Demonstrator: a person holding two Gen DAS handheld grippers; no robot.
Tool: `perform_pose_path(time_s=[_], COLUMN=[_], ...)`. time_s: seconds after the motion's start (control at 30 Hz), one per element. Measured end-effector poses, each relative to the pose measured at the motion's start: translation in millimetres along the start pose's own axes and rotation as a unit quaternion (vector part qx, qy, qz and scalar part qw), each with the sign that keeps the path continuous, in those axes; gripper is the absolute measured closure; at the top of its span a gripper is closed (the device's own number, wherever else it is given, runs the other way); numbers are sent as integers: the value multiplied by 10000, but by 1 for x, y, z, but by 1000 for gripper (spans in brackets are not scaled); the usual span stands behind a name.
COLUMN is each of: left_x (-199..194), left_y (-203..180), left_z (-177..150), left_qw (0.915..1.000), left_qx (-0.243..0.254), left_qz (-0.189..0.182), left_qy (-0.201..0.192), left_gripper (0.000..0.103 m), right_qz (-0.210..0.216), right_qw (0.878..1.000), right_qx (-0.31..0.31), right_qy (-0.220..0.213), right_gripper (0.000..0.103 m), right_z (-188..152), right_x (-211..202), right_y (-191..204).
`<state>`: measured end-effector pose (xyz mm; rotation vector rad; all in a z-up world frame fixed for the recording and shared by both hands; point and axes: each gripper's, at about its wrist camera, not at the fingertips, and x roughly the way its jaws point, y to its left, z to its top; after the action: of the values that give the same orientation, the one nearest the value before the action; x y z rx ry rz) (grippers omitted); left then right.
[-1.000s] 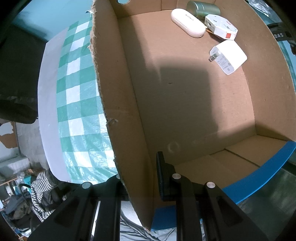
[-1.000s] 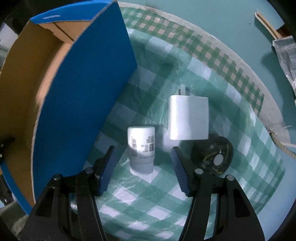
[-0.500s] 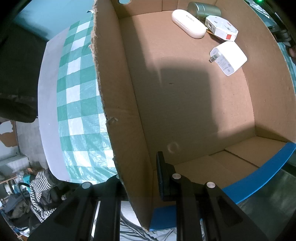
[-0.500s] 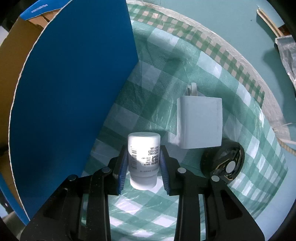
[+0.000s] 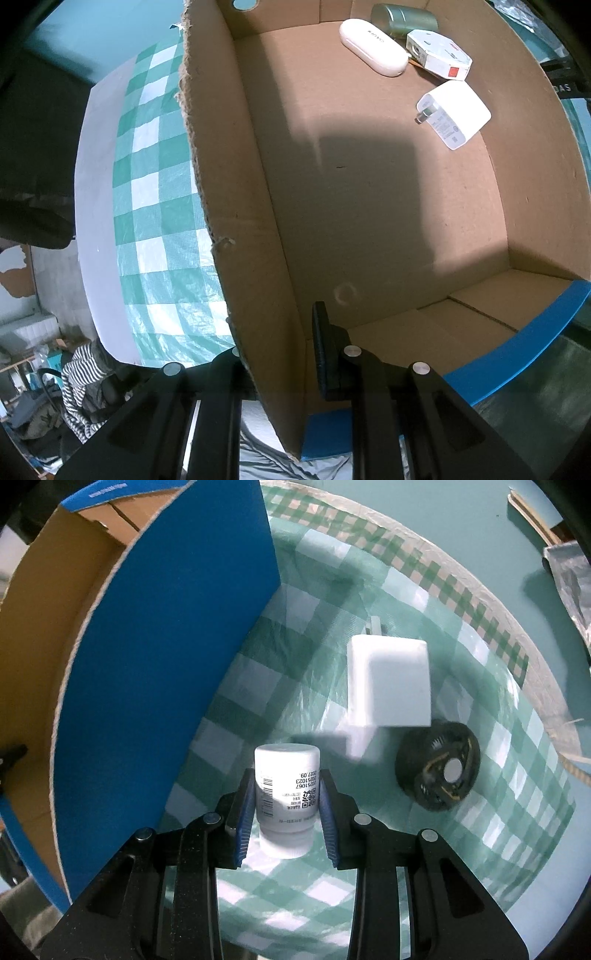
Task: Organize rigid objects
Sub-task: 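Grasp the white pill bottle with the right gripper and lift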
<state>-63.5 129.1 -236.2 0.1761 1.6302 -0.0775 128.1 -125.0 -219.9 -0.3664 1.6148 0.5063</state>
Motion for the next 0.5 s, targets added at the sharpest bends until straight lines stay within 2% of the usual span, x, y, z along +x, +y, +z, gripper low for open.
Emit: perform_pose_path(time_s=[0.5], left_x=[1], left_y=[3], left_z=[1], left_qw=[10000], left_qx=[5], left_qz=[3], left_qy=[-1], left_gripper=[86], right_qz=[98], right_qw=[9994], right_qx=[-193], right_qy=[-262], right_gripper=[71], right_z=[-13], right_x=[-52], right_y=[7])
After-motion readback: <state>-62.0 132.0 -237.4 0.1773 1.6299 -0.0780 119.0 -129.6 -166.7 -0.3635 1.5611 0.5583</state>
